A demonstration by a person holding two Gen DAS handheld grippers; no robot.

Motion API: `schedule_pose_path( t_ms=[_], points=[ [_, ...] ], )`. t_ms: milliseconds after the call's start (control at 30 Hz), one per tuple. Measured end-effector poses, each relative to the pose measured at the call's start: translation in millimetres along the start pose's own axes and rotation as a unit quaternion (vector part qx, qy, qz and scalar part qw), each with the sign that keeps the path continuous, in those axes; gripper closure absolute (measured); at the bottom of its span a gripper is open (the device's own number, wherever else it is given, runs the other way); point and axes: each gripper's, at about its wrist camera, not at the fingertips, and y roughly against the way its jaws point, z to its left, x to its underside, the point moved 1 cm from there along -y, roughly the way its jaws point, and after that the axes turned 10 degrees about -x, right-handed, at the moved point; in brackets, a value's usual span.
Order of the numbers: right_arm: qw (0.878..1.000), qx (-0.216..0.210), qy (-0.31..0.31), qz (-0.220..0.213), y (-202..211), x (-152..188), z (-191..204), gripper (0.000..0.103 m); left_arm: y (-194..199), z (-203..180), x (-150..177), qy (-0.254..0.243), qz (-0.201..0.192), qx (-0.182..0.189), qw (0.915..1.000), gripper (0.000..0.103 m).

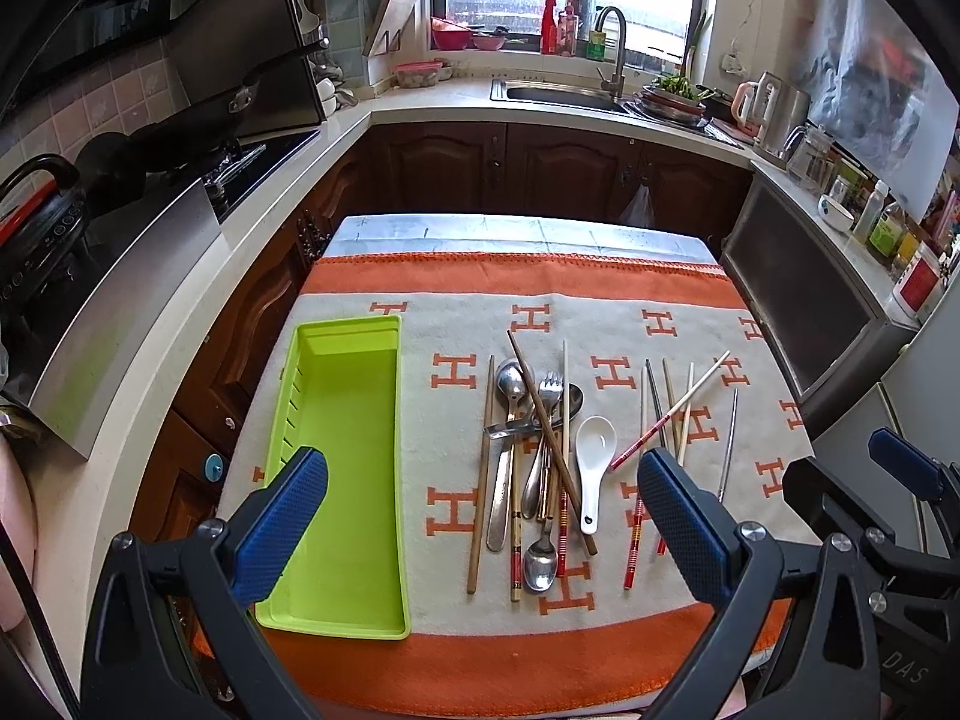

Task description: Organize utensils

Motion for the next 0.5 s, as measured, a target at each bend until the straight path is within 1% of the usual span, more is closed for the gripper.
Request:
schedule_pose_path(
  t_ms=[333, 500],
  points=[
    [1.000, -0.001, 0.001, -0.005, 4.1, -5.1, -0.3, 0.010, 4.0, 3.0, -5.4, -0.001, -0.006, -0.002, 1.0000, 0.001],
    [1.000, -0.001, 0.001, -0.005, 5.7, -7.5, -0.3, 0.010, 3.8, 2.7, -5.1, 0.003, 0.004, 0.004, 1.0000, 0.001]
  ],
)
